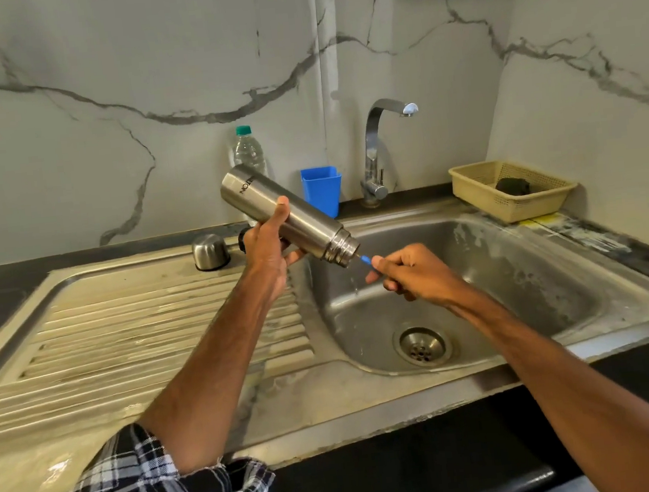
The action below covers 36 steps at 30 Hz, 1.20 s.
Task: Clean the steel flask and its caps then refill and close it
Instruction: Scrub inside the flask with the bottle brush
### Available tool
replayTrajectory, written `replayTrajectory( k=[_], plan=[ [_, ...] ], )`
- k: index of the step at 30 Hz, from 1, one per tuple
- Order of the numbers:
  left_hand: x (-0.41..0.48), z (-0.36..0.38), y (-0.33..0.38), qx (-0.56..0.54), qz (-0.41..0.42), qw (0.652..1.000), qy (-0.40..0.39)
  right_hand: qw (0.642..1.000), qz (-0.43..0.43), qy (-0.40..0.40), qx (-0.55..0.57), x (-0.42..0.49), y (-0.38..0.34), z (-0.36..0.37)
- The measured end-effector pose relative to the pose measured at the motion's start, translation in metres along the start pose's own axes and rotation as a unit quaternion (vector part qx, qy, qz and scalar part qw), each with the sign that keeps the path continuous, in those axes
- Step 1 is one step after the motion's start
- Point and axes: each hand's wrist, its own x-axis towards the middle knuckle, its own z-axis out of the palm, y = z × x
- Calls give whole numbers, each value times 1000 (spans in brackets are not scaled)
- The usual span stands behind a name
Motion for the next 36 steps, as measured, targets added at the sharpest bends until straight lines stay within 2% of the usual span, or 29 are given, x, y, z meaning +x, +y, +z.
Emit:
replayTrajectory(
  k=[2,5,7,11,17,25,29,36],
  plan=[
    [-1,-1,1,-25,-10,1000,4,1000,-21,-21,7,2,2,-5],
    [-4,7,-5,-67,-29,997,0,996,-59,33,-55,8,3,-13],
    [-5,13,-15,-80,-33,996,2,992,-60,67,-85,11,7,-15],
    [1,14,-26,-70,-26,997,-12,989,-40,74,-125,14,16,-6],
    [5,5,-25,-78,-33,996,-9,979,-66,153,-121,21,11,2],
    [6,4,-20,-89,-28,996,-9,973,-93,187,-100,15,9,-6],
    [0,17,-18,-103,-31,994,-28,960,-119,220,-126,11,7,-7],
    [9,-4,-11,-151,-31,988,7,943,-153,237,-175,9,7,-12]
  ],
)
